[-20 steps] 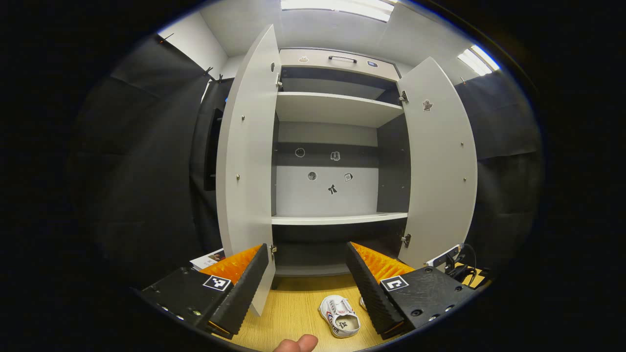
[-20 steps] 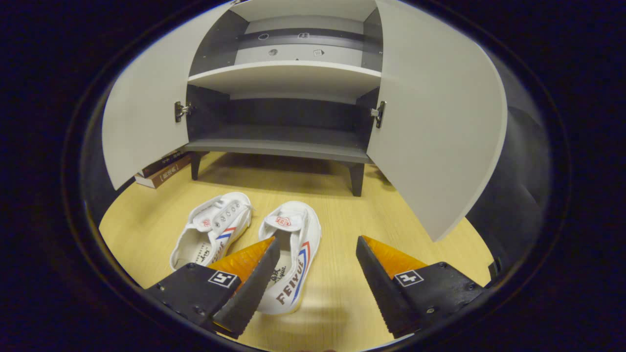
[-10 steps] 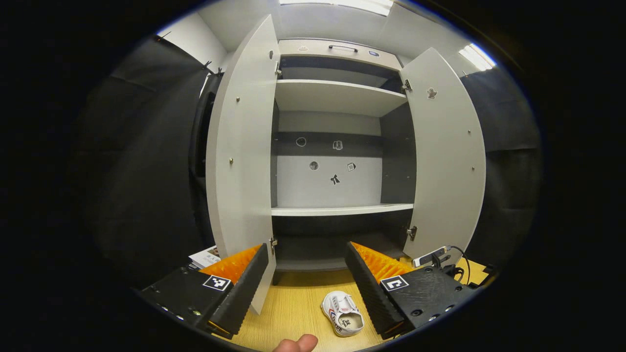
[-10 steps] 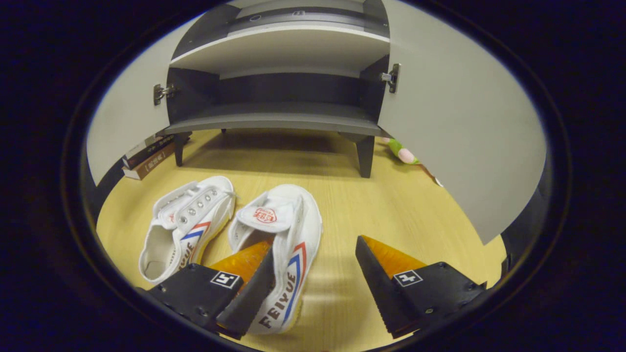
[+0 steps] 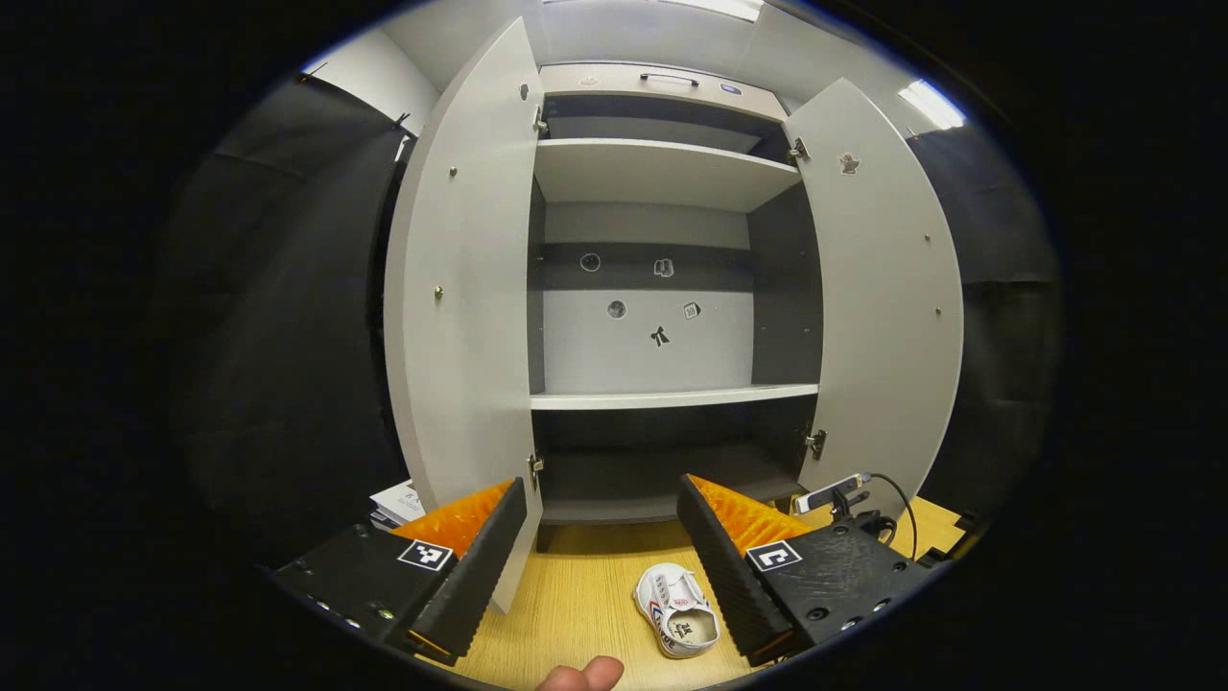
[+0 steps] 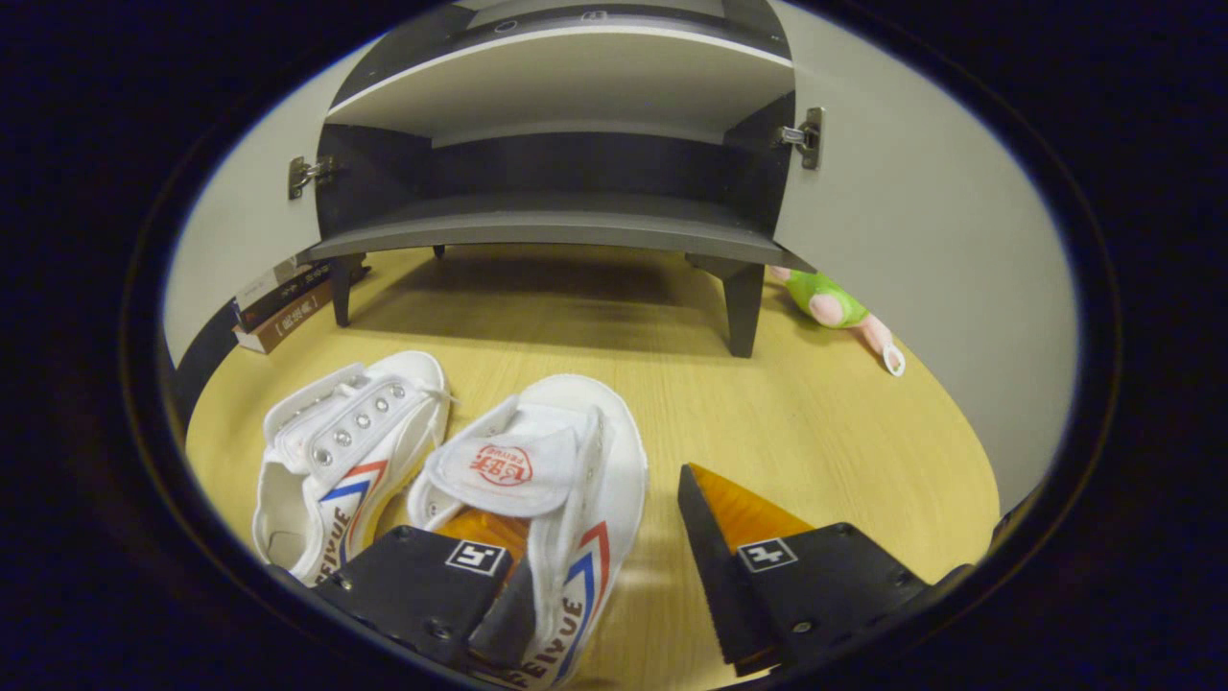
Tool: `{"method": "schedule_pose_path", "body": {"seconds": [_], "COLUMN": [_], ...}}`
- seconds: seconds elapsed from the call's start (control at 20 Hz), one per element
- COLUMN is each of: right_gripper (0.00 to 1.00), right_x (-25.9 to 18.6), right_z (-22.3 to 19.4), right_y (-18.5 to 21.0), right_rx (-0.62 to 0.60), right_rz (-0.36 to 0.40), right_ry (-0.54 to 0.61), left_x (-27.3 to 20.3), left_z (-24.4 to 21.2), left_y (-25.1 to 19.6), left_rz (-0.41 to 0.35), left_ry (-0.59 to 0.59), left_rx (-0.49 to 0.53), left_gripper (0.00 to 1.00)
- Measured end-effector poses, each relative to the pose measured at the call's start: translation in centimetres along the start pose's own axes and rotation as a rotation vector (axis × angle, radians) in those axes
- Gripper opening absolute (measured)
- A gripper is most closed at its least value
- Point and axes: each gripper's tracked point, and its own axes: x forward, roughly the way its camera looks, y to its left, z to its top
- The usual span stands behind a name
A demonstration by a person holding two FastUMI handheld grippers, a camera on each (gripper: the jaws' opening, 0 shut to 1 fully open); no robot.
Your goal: Grab one shoe with the right hand and put it into the shoe cabinet, grab the other shoe with the left hand and put it into the shoe cabinet; then close the right door with the right hand and the left door with the left hand.
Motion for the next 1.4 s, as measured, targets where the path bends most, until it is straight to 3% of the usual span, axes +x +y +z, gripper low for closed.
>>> {"method": "schedule_pose_path", "body": {"seconds": [0.05,0.25,0.45,0.7,0.95,1.25,1.4], "right_gripper": [0.55,0.26,0.08,0.08,0.07,0.07,0.07], "right_x": [0.3,1.0,0.8,-2.5,-7.9,-15.6,-17.4], "right_z": [0.0,0.5,0.6,4.0,9.2,19.6,25.2], "right_y": [0.2,-0.7,-1.0,-0.5,-0.5,-1.1,-0.8], "right_rx": [-0.011,-0.008,0.002,-0.048,-0.004,0.013,0.034], "right_rz": [-0.002,-0.024,-0.018,-0.042,-0.046,-0.061,-0.052], "right_ry": [-0.006,-0.031,-0.050,-0.151,-0.196,-0.309,-0.340], "left_x": [0.1,0.3,0.4,0.0,-0.5,-1.3,-1.7], "left_z": [-0.2,-0.6,-0.9,-0.9,-0.1,1.1,2.0], "left_y": [-0.1,-0.2,-0.4,-0.6,-1.1,-1.4,-1.5], "left_rz": [0.001,0.000,-0.005,-0.008,-0.022,-0.036,-0.043], "left_ry": [0.007,0.016,0.015,0.006,-0.027,-0.069,-0.091], "left_rx": [0.003,0.000,-0.006,-0.019,-0.057,-0.066,-0.058], "left_gripper": [0.95,0.95,0.95,0.95,0.95,0.95,0.95]}}
